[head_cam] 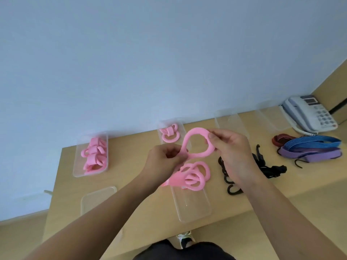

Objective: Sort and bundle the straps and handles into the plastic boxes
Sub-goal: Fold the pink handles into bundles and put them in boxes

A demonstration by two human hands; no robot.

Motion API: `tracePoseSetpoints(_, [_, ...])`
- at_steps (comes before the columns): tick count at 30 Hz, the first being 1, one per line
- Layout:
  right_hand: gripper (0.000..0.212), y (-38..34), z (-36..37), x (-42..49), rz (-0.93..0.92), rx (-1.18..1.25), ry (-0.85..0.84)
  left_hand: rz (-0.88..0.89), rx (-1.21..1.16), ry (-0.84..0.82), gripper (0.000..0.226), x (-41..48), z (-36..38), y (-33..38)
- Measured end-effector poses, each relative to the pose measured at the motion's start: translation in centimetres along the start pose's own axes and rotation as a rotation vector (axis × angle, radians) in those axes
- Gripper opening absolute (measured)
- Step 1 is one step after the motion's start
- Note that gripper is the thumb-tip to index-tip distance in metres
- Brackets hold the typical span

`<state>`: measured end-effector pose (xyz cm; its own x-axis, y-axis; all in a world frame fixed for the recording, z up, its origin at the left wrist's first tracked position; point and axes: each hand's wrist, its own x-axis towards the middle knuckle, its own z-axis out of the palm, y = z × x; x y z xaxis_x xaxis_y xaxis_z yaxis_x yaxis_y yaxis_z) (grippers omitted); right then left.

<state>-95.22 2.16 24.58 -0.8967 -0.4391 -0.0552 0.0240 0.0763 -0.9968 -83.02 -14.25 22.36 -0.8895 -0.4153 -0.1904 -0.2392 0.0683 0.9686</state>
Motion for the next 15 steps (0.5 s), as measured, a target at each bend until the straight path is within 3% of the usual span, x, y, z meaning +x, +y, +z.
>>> tracePoseSetpoints(3, [0.009,-3.5,1.0,-1.0,-0.114,0.112,0.043,0.069,-0.106,-0.003,0.007,-1.1,-1.1,2.6])
tracePoseSetpoints(7, [0.013,-6.4,2.2,-3.4,-0.241,0.193,0.073,0.154,-0.228,-0.027,0.011,-2.3,-2.3,6.1])
tracePoseSetpoints(12, [0.014,-7.8,2.5,-6.2,-0.484,0.018,-0.007,0.254,-0.261,-0.078,0.019,-3.9,-2.6,9.1])
tracePoseSetpoints(15, [0.009,-8.7,2.8,-6.5,-0.697,-0.186,0.084,0.276,-0.301,-0.144,0.024,-4.8,-2.5,9.3])
